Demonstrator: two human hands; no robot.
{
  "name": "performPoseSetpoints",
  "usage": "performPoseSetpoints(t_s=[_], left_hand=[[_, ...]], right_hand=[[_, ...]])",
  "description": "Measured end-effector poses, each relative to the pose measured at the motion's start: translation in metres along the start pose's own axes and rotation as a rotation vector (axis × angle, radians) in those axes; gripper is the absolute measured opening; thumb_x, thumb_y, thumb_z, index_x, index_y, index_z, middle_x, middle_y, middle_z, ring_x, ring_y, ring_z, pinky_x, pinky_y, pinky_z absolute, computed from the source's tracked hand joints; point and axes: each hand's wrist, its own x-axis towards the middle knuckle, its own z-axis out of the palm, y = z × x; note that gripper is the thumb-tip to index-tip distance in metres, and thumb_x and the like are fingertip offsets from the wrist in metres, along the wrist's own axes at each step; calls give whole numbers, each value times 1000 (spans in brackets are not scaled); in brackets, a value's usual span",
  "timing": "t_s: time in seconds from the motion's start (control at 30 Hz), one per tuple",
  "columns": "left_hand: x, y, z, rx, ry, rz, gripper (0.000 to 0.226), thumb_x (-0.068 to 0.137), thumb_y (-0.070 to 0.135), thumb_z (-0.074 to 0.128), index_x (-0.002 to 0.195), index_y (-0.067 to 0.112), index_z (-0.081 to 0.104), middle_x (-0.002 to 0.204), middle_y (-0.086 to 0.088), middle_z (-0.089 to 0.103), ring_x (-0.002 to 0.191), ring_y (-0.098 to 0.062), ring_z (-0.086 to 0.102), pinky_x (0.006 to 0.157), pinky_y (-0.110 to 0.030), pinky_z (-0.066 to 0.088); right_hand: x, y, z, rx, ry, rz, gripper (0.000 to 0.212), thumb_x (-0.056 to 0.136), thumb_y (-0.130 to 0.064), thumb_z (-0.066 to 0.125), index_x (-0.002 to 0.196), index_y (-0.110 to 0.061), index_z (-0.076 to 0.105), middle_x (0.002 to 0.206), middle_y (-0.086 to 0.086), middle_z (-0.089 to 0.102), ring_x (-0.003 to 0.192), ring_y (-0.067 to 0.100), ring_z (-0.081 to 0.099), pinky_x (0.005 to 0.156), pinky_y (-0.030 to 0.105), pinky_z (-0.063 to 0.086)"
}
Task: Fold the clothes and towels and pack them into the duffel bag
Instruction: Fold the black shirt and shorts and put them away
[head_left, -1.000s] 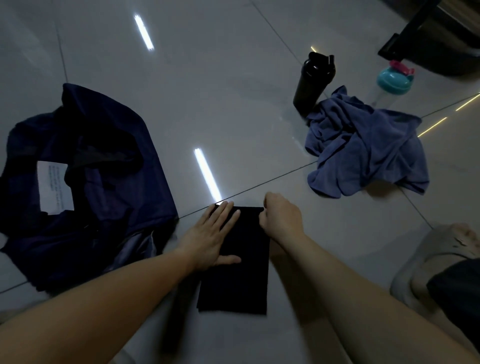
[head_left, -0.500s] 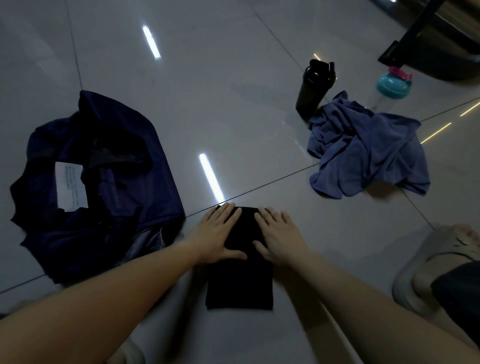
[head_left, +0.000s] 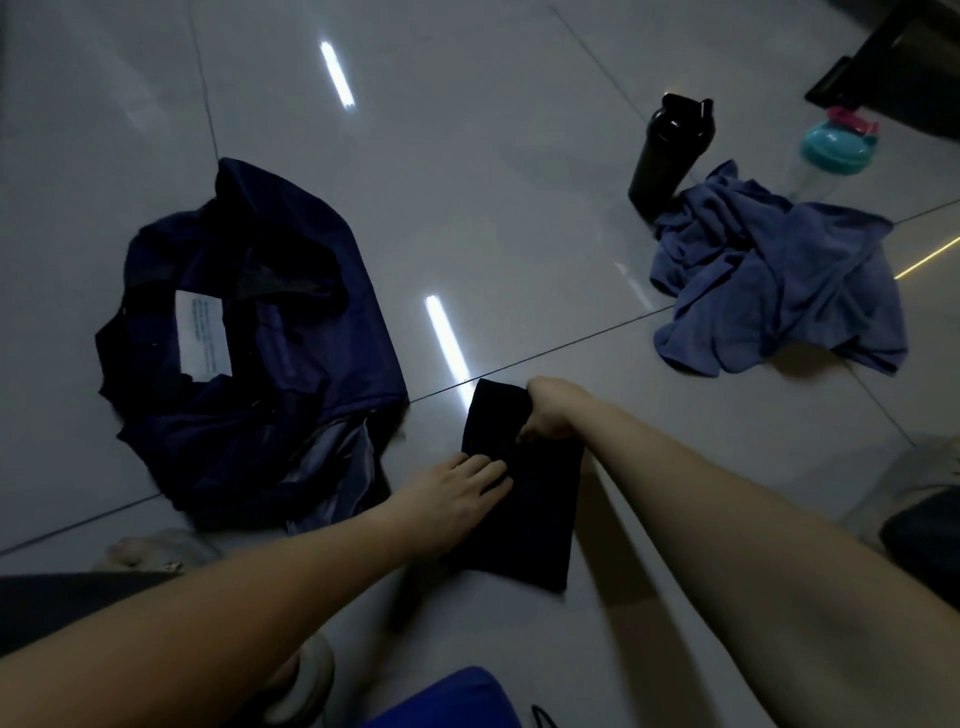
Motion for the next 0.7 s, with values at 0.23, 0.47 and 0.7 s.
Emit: performPoseSetpoints(t_s=[0.23, 0.47, 0.7], left_hand=[[18, -8, -7, 74, -95, -99, 71, 98, 26, 30, 162, 6, 6, 169, -18, 6, 155, -37, 8, 126, -50, 8], [44, -17, -16, 129, -25, -59, 69, 92, 24, 26, 156, -2, 27, 154, -22, 36, 126, -35, 47, 103, -42, 42], [47, -11, -25, -111, -185, -248, 78, 101, 42, 39, 161, 7, 3, 168, -15, 8, 155, -33, 9, 124, -42, 11]], right_hand=[[-5, 23, -13, 279, 70, -32, 29, 72, -23, 81, 93, -10, 67, 90, 11, 71, 85, 27, 67, 68, 31, 49], [-23, 27, -30, 110, 326, -50, 31, 81, -20, 65, 108, -13, 51, 103, 13, 64, 95, 37, 61, 69, 37, 44], [-59, 7, -5, -162, 547, -203, 34, 81, -16, 61, 114, -16, 53, 102, 6, 67, 91, 34, 66, 65, 38, 50]])
